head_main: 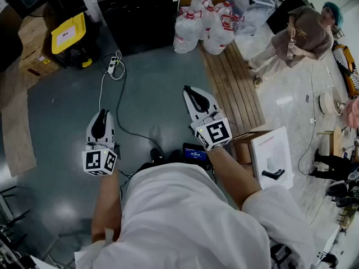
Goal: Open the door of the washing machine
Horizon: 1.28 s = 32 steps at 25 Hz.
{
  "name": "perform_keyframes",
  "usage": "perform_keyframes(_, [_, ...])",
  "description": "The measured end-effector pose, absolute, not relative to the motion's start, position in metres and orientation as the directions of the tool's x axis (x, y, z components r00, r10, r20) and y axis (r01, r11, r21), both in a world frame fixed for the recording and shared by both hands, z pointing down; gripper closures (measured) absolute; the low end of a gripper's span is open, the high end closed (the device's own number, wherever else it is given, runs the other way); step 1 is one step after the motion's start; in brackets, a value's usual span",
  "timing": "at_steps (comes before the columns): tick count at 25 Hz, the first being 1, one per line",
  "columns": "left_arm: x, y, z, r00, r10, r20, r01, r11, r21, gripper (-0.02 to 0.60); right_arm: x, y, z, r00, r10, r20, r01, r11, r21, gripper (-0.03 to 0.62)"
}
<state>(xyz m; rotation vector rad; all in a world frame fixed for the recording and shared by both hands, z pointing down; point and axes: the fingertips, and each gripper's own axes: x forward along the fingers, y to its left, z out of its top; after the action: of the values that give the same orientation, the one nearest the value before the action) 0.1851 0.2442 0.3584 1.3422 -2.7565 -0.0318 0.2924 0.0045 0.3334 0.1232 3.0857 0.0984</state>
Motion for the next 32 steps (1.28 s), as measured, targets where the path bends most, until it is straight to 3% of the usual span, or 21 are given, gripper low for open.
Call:
perform_keyframes(10, [0.207,0.223,0.359,-0.611,-0.789,0.064,-0.787,0.614,0.057,0.509,0.323,-0.022,0.343,-0.989,0.127,-0.074,0.128,0.992,-0.008,0.549])
perform_keyframes(16, [0.216,0.213,0.364,-0.599,-0.798,0.068,-0.794,0.603,0.075,0.512,0.319,-0.037,0.401,-0.988,0.113,0.103,0.101,0.988,-0.117,0.551])
perform_keyframes(22, [0.213,0.194,0.362,-0.595,-0.802,0.056,-0.798,0.597,0.082,0.515,0.309,-0.047,0.371,-0.99,0.14,-0.002,0.139,0.978,-0.157,0.551])
perform_keyframes(27, [0.196,0.178,0.355,-0.602,-0.797,0.051,-0.791,0.604,0.095,0.517,0.291,-0.045,0.329,-0.967,0.22,-0.128,0.245,0.943,-0.225,0.551])
perform_keyframes(32, [0.186,0.18,0.381,-0.595,-0.799,0.083,-0.781,0.6,0.172,0.52,0.281,-0.055,0.379,-0.973,0.228,-0.038,0.231,0.947,-0.223,0.551])
